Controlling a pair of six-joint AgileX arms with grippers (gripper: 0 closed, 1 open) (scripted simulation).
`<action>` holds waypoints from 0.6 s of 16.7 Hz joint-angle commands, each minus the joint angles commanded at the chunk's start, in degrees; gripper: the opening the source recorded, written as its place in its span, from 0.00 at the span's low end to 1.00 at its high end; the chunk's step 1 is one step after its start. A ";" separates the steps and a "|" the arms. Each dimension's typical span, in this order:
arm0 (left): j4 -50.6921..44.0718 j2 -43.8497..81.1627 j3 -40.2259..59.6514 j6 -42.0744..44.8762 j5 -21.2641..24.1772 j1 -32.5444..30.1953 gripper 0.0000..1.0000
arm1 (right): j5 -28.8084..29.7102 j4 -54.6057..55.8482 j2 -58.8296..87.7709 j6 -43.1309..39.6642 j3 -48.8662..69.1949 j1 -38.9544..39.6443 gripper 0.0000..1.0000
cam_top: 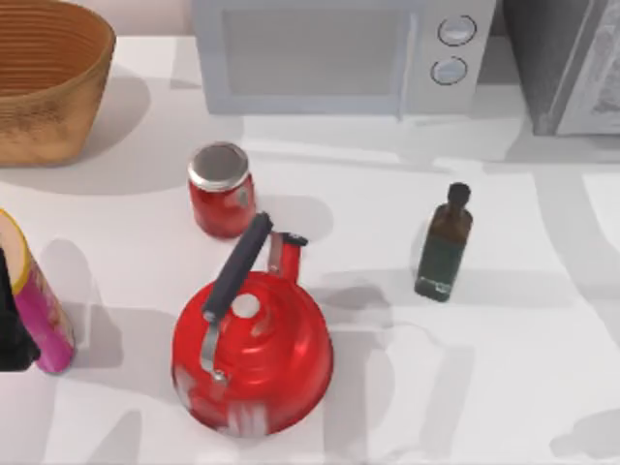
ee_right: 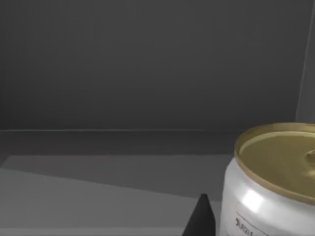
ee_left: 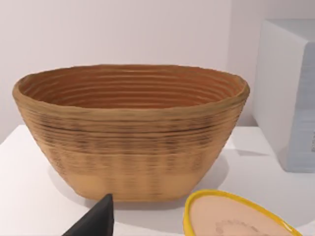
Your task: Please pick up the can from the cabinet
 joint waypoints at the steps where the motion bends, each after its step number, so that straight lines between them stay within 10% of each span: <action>1: 0.00 0.00 0.00 0.00 0.00 0.00 1.00 | -0.05 0.09 -0.23 -0.02 -0.57 -0.13 0.00; 10: 0.00 0.00 0.00 0.00 0.00 0.00 1.00 | -5.21 9.07 -16.46 -0.33 -29.76 -4.45 0.00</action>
